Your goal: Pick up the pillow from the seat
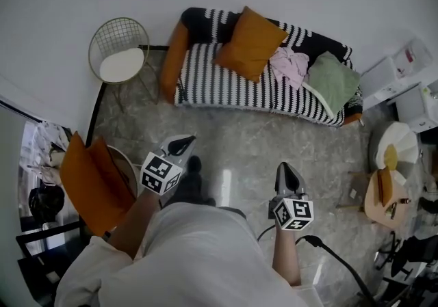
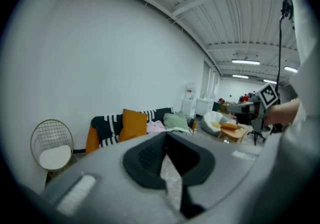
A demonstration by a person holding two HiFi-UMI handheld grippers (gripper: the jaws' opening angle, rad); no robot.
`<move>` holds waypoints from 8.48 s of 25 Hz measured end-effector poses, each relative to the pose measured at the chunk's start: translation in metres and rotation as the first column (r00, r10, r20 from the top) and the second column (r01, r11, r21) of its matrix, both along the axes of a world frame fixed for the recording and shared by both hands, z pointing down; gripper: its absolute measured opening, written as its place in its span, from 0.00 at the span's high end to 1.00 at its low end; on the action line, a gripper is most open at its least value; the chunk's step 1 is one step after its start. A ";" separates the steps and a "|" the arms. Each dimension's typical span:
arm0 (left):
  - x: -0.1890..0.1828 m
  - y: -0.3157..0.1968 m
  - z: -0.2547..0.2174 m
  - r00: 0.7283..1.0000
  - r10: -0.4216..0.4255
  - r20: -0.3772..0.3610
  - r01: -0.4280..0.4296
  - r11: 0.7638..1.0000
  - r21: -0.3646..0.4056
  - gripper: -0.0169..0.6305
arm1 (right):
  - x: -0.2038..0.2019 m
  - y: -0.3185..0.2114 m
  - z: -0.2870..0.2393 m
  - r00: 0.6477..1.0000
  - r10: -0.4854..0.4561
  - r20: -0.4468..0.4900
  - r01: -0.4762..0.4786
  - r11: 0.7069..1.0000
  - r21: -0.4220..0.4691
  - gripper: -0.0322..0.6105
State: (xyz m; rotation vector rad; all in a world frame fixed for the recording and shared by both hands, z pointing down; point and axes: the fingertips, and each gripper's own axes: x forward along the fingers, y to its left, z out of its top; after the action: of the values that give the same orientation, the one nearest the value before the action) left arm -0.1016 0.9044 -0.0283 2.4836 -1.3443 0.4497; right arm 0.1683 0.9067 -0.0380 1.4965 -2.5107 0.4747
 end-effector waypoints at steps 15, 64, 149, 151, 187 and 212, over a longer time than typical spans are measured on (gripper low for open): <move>-0.055 -0.131 0.000 0.997 0.076 -0.004 -0.077 0.997 -0.015 0.97 | -0.061 -0.119 -0.001 0.998 0.061 0.002 -0.061 0.998 -0.022 0.94; -0.134 -0.348 0.024 0.994 0.110 -0.021 -0.111 0.993 -0.043 0.97 | -0.137 -0.363 0.025 0.996 0.052 -0.077 -0.058 0.996 -0.071 0.94; -0.041 -0.867 0.381 0.993 0.114 0.039 -0.094 0.936 -0.338 0.80 | -0.060 -0.847 0.439 0.999 0.045 -0.013 -0.045 0.854 -0.519 0.68; -0.040 -0.876 0.397 0.994 0.102 0.038 -0.083 0.934 -0.348 0.79 | -0.060 -0.856 0.457 0.998 0.058 0.002 -0.048 0.845 -0.533 0.67; -0.019 -0.964 0.618 0.982 0.183 0.056 -0.122 0.823 -0.554 0.28 | -0.074 -0.946 0.680 0.979 -0.010 0.202 0.138 0.760 -0.635 0.10; 0.013 -0.947 0.571 0.960 0.259 0.109 -0.193 0.889 -0.415 0.74 | -0.094 -0.936 0.627 0.987 -0.072 0.146 0.143 0.812 -0.565 0.66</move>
State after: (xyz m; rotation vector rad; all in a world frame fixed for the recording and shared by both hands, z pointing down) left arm -0.0881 -0.0421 0.5427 2.2956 -0.8962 0.9001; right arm 0.0746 -0.0295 0.5894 1.1031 -2.2074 1.2052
